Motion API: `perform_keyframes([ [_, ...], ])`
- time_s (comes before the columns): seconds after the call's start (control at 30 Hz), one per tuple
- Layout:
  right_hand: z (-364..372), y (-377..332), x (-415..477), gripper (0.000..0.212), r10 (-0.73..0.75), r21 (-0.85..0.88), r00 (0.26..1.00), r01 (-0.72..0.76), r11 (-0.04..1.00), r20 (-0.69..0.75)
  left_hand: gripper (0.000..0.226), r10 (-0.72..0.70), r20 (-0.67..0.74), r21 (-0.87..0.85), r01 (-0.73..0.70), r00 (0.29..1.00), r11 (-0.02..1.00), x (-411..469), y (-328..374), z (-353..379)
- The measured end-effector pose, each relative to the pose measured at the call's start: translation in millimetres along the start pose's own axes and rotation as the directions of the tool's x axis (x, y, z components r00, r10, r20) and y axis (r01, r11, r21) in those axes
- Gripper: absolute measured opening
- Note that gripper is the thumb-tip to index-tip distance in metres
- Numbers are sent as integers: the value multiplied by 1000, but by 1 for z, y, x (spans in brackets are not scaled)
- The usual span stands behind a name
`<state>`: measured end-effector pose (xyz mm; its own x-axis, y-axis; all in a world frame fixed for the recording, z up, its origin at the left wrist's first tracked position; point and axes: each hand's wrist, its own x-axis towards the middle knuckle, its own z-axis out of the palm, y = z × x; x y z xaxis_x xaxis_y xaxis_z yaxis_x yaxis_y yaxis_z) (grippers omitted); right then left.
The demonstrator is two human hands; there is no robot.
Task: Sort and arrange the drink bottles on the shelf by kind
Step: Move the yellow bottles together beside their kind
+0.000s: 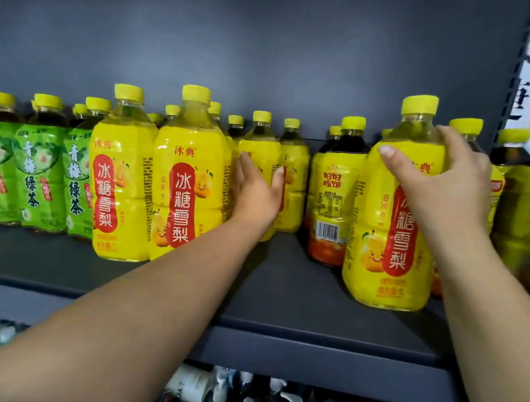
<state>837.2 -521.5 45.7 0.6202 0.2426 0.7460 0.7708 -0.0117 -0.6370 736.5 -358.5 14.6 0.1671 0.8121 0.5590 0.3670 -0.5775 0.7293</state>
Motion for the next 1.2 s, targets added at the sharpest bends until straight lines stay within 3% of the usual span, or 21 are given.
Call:
perform_keyframes([
  [0.17,1,7,-3,67,-45,8,999,46,999,-27,84,-77,-55,106,83,995,991,9,-12,35],
  [0.27,3,9,-1,67,-58,16,997,58,998,-43,88,-34,-93,242,56,995,969,10,-15,46],
  [0.4,4,13,1,69,-59,23,998,60,998,-38,80,23,-66,293,-3,998,956,7,-16,46],
  [0.5,4,15,1,74,-72,22,997,73,997,-38,69,27,-75,155,-15,997,988,8,-13,36],
  [0.6,4,15,0,79,-66,34,997,68,997,-32,66,59,-191,-36,-67,980,997,14,-15,29],
  [0.67,4,15,1,80,-63,38,998,64,997,-27,70,36,-163,-40,-43,986,998,15,-16,28],
  [0.83,3,16,0,73,-86,50,996,87,995,-25,79,33,-45,287,-19,998,958,15,-17,39],
  [1.0,0,16,2,71,-66,80,998,65,995,8,75,93,6,387,-88,996,918,8,-21,39],
  [1.07,0,16,-1,71,-62,83,998,61,995,14,71,98,16,346,-98,995,933,5,-17,40],
  [1.2,0,17,-1,70,-66,91,997,64,994,27,66,39,-31,51,-37,999,998,6,-10,34],
])
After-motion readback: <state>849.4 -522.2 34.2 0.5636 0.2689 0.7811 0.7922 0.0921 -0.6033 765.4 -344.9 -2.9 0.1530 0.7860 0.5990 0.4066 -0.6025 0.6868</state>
